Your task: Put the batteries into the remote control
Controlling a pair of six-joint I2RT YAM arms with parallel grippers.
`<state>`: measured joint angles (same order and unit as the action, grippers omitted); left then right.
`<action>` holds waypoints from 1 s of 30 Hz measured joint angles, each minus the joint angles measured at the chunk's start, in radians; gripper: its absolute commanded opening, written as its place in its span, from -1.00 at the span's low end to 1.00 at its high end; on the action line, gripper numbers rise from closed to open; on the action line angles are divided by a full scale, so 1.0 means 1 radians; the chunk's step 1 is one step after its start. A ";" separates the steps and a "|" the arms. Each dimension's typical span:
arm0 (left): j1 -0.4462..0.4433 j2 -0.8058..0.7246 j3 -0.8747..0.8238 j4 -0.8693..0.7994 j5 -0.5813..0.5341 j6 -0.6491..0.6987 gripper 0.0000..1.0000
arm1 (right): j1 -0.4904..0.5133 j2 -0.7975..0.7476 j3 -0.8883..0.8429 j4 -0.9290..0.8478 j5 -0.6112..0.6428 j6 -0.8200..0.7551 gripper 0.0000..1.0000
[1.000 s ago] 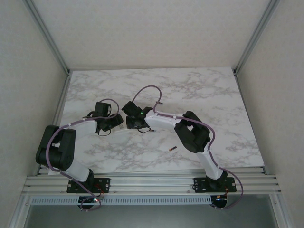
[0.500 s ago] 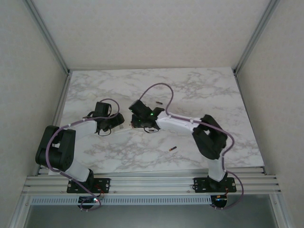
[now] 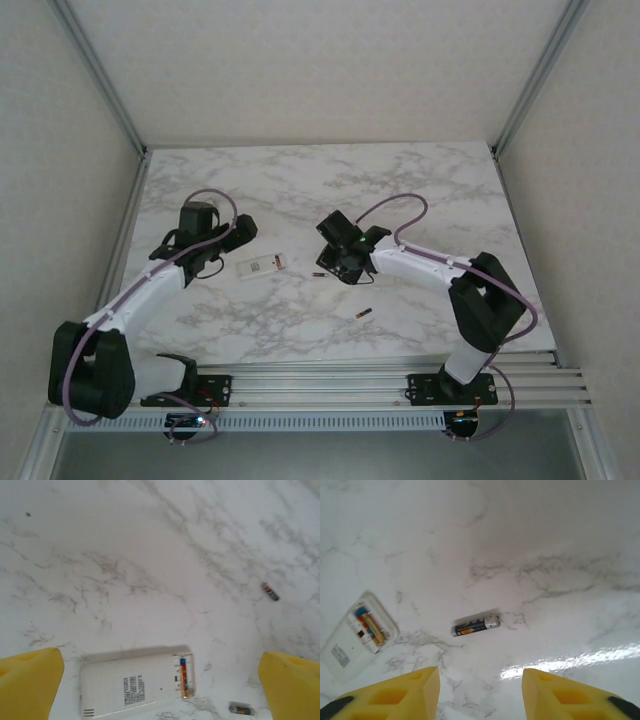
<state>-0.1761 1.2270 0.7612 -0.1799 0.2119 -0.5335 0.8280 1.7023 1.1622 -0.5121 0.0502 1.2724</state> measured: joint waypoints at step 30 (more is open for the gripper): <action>-0.006 -0.041 -0.051 -0.045 -0.011 0.018 0.99 | -0.045 0.247 0.107 0.032 -0.108 0.419 -0.61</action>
<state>-0.1825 1.1862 0.7097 -0.2249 0.2012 -0.5159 0.7830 1.9495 1.2694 -0.4805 -0.0574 1.6913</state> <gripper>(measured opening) 0.996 0.241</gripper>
